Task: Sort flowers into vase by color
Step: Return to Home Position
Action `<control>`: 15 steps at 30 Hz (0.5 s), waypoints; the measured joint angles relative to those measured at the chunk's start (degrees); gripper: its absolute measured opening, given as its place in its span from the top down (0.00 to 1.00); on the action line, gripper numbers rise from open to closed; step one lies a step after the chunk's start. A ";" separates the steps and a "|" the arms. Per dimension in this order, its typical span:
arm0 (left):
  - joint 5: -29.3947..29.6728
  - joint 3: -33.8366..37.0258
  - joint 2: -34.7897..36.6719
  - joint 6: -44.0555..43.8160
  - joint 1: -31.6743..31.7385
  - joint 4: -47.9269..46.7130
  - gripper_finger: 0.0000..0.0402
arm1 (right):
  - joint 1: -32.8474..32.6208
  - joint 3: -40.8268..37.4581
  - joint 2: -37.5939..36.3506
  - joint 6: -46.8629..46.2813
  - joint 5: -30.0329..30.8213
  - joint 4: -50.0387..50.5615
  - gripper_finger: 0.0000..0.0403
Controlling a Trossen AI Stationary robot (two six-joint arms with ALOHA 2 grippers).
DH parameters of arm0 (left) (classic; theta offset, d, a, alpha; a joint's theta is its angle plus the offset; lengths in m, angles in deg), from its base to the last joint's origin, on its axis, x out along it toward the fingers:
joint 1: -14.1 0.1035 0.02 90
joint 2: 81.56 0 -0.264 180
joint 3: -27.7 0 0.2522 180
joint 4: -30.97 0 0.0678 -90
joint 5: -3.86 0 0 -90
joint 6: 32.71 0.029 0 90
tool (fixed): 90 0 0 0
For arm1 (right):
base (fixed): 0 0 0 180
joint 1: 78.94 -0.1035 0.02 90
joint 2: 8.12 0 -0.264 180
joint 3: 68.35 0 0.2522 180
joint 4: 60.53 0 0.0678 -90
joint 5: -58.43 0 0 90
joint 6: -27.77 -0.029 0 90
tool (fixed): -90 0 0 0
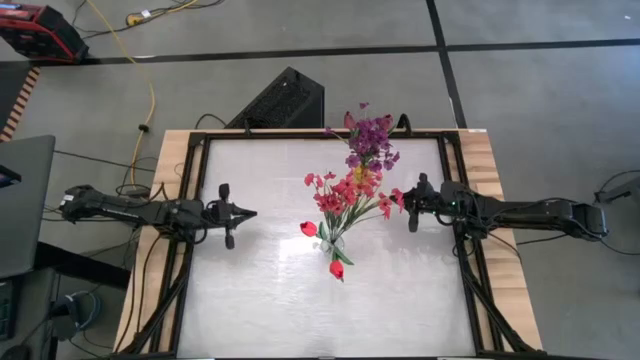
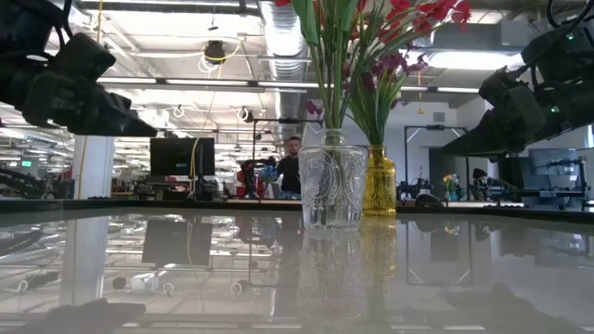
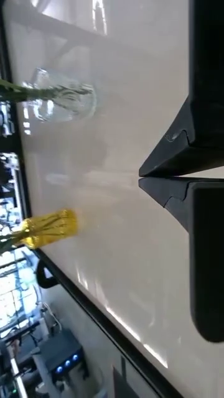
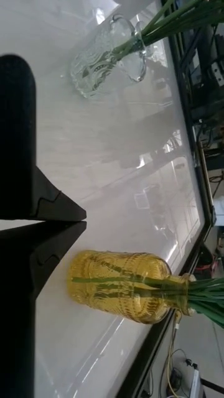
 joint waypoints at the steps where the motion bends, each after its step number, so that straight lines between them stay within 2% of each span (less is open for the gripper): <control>1: 0.13 0.00 0.04 0.02 0.00 -0.67 1.00 | 0.00 0.00 0.00 0.00 -0.01 -0.01 0.91; 15: -0.64 -0.09 0.00 -1.75 0.00 -1.38 1.00 | 0.00 -0.02 0.00 0.00 0.01 -0.06 0.91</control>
